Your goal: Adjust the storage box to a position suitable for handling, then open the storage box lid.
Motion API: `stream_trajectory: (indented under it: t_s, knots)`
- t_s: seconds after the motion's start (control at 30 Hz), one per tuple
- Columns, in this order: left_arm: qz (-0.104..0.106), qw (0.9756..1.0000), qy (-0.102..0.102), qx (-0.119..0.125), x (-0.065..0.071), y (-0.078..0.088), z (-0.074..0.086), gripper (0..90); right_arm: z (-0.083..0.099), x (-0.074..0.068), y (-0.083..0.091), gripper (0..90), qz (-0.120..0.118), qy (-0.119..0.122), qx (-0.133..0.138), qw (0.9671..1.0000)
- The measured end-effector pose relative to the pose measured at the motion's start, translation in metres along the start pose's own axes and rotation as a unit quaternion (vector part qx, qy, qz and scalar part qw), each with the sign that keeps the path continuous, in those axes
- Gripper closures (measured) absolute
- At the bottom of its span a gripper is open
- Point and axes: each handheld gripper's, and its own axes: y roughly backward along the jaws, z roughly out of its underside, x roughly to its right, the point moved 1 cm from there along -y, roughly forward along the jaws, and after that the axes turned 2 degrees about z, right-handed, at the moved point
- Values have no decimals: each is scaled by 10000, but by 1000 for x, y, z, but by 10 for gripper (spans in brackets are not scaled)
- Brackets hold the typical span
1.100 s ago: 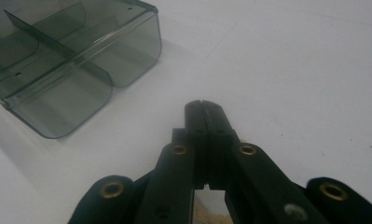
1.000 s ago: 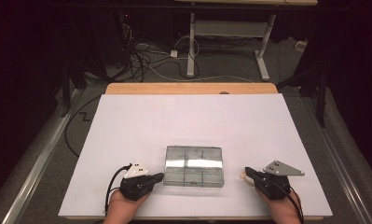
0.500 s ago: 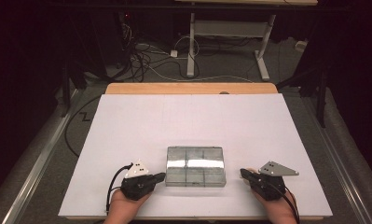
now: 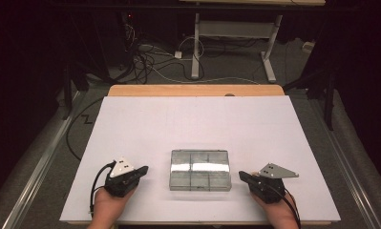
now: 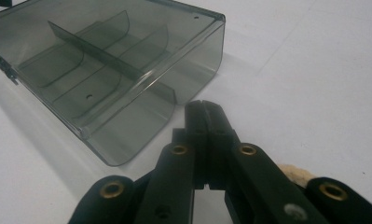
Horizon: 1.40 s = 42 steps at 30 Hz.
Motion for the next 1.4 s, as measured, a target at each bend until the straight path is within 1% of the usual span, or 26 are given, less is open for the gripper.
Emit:
stream_trajectory:
  t_s: [0.03,0.1,0.17,0.2,0.27,0.3,0.33,0.5,0.63,0.7,0.8,0.93,1.0,1.07,1.17,1.2,1.23,1.3,1.33,1.4]
  knots:
    - [66,9999,94,47,-1,0,1,881,0,1,-1,900,-6,-1,31,10000]
    - [189,9996,187,105,-1,-2,1,880,-1,1,-1,900,-8,0,27,10000]
    - [344,9993,115,99,5,-7,-1,880,-1,1,-1,900,-9,3,49,10000]
    - [344,9993,115,99,5,-7,-1,880,-1,1,-1,900,-9,3,49,10000]
    - [438,9990,57,116,10,-11,-2,880,-2,0,-1,900,-18,-9,56,10000]
    - [463,9988,61,126,12,-13,-3,880,-2,-1,-2,900,-34,8,66,10000]
    - [476,9988,10,106,14,-14,-3,880,-3,-1,-2,900,-44,0,70,10000]
    - [517,9984,-8,213,19,-19,-5,880,-5,-3,-2,900,-57,23,100,9999]
    - [525,9982,-107,257,22,-22,-7,880,-9,-5,-1,900,-90,33,174,9998]
    - [512,9982,-171,263,25,-24,-8,880,-11,-7,0,900,-108,73,197,9997]
    - [504,9982,-172,264,29,-26,-9,880,-14,-10,1,900,-149,58,249,9996]
    - [561,9978,-261,240,34,-28,-9,880,-18,-13,3,900,-179,92,321,9993]
    - [638,9974,-234,232,33,-29,-9,880,-20,-15,3,900,-200,119,347,9991]
    - [649,9975,-207,213,32,-29,-9,880,-21,-17,4,900,-237,156,384,9989]
    - [689,9971,-208,249,31,-30,-10,880,-23,-20,4,900,-299,236,438,9983]
    - [722,9969,-185,269,30,-29,-10,880,-24,-22,4,900,-355,290,469,9978]
    - [784,9963,-149,307,30,-29,-10,880,-25,-23,4,900,-358,302,476,9978]
    - [787,9962,-149,356,31,-28,-10,879,-26,-25,4,900,-373,314,477,9977]
    - [801,9961,-139,356,31,-28,-9,880,-27,-28,2,900,-422,323,494,9974]
    - [814,9961,-127,331,31,-30,-8,879,-28,-30,2,900,-446,328,487,9973]
